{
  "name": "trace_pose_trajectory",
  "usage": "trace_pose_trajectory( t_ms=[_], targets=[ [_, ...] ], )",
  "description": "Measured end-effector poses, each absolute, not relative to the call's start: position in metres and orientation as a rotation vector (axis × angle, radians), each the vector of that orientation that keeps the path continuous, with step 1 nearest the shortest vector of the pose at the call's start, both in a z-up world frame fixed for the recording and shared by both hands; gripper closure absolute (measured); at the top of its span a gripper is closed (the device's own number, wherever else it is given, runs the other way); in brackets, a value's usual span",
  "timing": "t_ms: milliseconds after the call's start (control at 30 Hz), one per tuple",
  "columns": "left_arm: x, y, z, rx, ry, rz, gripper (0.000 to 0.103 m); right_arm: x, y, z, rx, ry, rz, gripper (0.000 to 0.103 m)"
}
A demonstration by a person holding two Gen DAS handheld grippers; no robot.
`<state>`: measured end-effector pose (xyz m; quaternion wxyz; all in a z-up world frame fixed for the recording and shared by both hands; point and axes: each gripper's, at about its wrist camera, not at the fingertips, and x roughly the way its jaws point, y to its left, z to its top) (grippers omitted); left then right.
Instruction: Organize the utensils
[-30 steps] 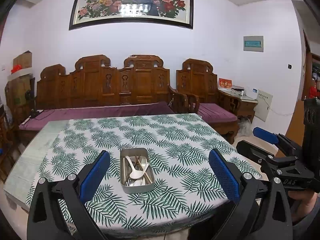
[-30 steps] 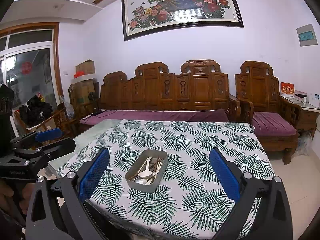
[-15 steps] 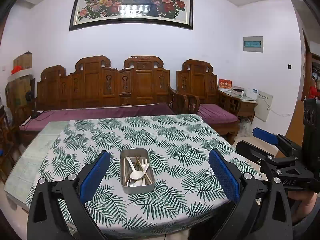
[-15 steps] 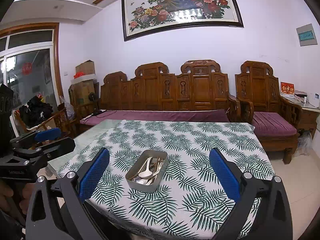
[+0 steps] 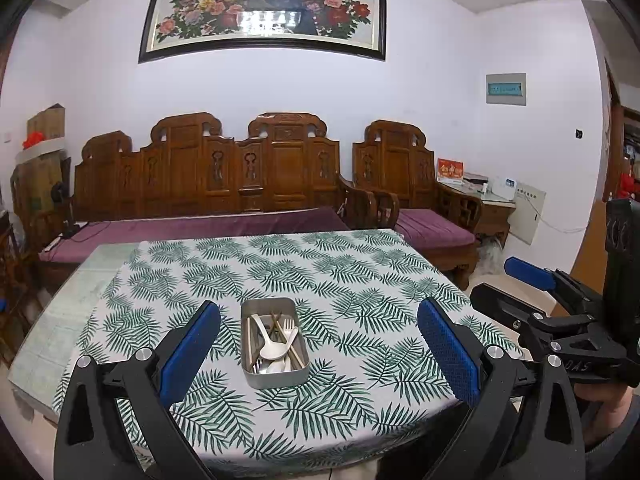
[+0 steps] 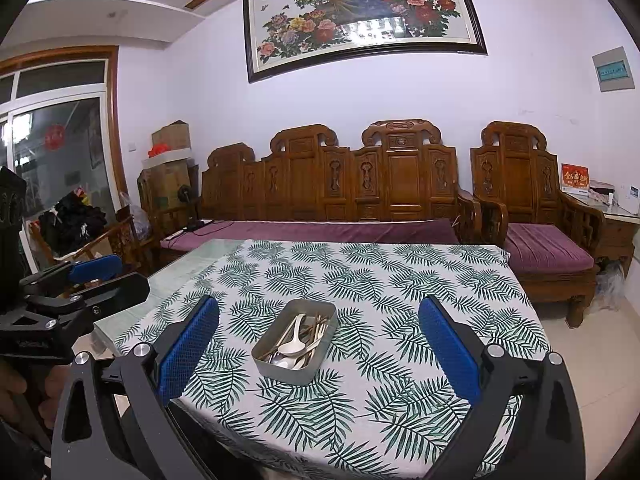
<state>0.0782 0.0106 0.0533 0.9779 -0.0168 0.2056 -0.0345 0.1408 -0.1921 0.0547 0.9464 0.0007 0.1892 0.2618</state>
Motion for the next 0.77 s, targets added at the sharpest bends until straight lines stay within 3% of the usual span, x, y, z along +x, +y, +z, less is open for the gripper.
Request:
trace_pose_trajectory(
  t_ms=[767],
  targets=[
    [0.0747, 0.0097, 0.0571, -0.030, 0.409, -0.079, 0.008, 0.1387, -0.1872, 0.0524, 0.005, 0.385, 0.534, 0.002]
  ],
)
